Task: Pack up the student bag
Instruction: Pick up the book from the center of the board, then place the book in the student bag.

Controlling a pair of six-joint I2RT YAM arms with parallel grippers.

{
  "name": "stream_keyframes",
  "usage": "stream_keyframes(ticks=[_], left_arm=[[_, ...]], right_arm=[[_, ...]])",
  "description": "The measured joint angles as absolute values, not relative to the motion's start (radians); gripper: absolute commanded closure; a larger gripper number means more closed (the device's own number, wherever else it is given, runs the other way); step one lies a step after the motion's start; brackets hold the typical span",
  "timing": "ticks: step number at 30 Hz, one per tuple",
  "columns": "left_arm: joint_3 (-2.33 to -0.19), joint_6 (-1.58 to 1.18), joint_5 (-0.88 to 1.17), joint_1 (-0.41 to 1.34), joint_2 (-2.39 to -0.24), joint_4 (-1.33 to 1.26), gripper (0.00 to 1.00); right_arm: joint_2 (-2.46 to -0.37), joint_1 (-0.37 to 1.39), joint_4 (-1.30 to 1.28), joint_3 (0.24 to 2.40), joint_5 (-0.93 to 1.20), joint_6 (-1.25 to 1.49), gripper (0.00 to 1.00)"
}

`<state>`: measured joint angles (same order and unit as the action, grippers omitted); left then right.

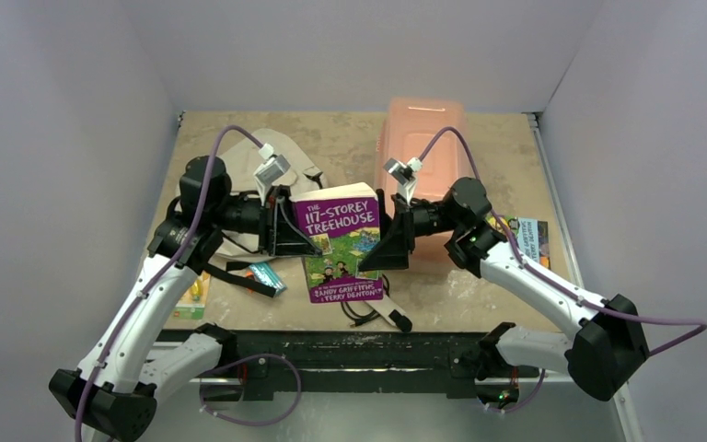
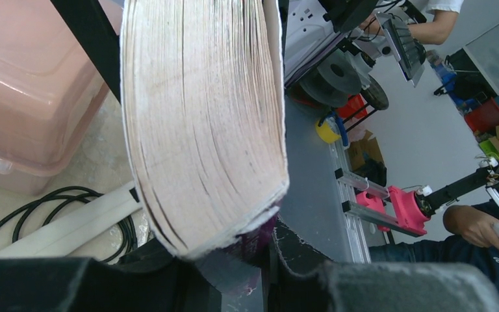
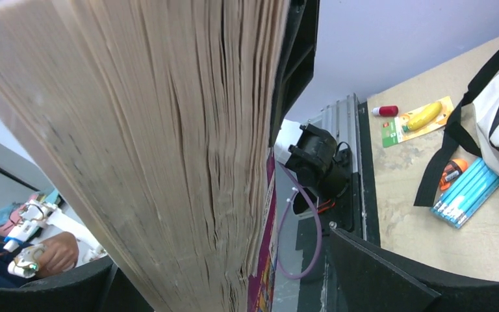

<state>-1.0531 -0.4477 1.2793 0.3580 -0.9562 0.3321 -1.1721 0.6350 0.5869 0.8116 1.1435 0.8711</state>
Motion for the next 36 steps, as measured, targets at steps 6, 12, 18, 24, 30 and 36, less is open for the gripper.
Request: stream_keyframes(ticks=[6,12,18,24,30,36], left_arm=[[-1.053,-0.414,1.274,0.366,-0.950,0.391,1.00],[-1.052,-0.416,1.246,0.373,-0.939,0.394,1.00],[-1.097,-0.414,1.130,0.366,-0.935,0.514,0.38],[-1.137,-0.339,0.481,0.328,-0.903,0.643,0.02],[-1.118,-0.194,0.150,0.358,-1.049,0.654,0.00],[-1.161,-0.031,-0.072,0.451,-1.413,0.620,0.00]], right_arm=[[-1.172,0.636,0.599,0.815,1.137,0.888,0.28],[-1.192,0.667,0.733,0.813,1.133,0.981,0.91],[-1.211,0.664,0.730,0.808,1.098,0.988,1.00],[-1.135,0.513,0.360,0.823,0.790,0.935,1.00],[-1.123,0.488,0.065,0.958,0.487,0.864,1.00],[-1.101,0.491,-0.025,1.000,0.351,0.851,1.00]])
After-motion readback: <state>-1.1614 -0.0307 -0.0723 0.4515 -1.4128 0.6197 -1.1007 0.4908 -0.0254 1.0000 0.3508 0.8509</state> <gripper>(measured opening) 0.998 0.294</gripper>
